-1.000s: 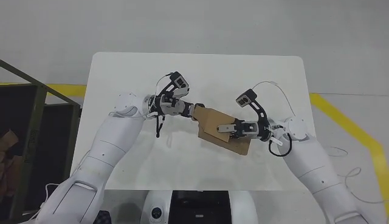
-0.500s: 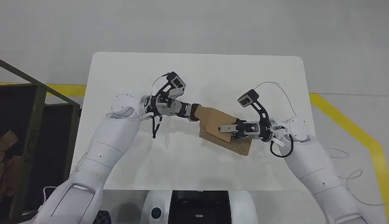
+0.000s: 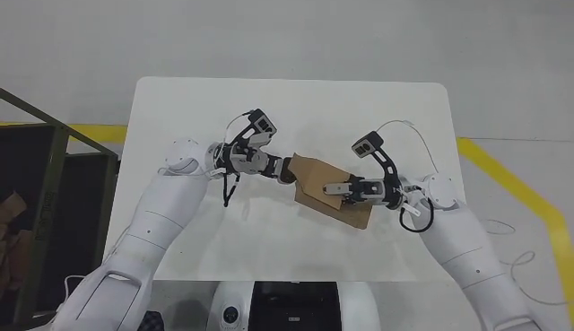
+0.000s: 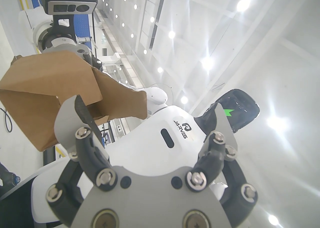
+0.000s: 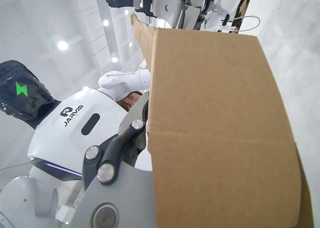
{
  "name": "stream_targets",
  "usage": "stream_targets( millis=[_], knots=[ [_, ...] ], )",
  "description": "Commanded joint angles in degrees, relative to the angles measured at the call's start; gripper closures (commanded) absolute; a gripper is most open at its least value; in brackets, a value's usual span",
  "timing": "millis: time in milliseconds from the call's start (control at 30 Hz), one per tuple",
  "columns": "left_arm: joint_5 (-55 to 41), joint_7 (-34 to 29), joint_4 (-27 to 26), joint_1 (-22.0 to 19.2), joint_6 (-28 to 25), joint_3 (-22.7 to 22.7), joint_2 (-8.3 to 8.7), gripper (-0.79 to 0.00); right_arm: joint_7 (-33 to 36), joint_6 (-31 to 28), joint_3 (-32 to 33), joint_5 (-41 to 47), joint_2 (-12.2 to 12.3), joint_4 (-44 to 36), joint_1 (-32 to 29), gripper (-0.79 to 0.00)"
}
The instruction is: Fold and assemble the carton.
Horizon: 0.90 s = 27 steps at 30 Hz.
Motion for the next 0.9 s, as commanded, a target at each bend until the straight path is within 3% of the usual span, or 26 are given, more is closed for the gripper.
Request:
stream_targets(
  millis=[0, 867],
  knots=[
    [0.05, 0.19, 0.10, -0.15, -0.05, 0.28, -0.08, -0.785, -0.06, -0.06, -0.11, -0.09, -0.06, 0.06, 0.02, 0.000],
    [0.57, 0.43, 0.54, -1.36, -0.29, 2.64, -0.84, -0.785, -0.41, -0.41, -0.24, -1.01, -0.44, 0.12, 0.01, 0.000]
  ],
)
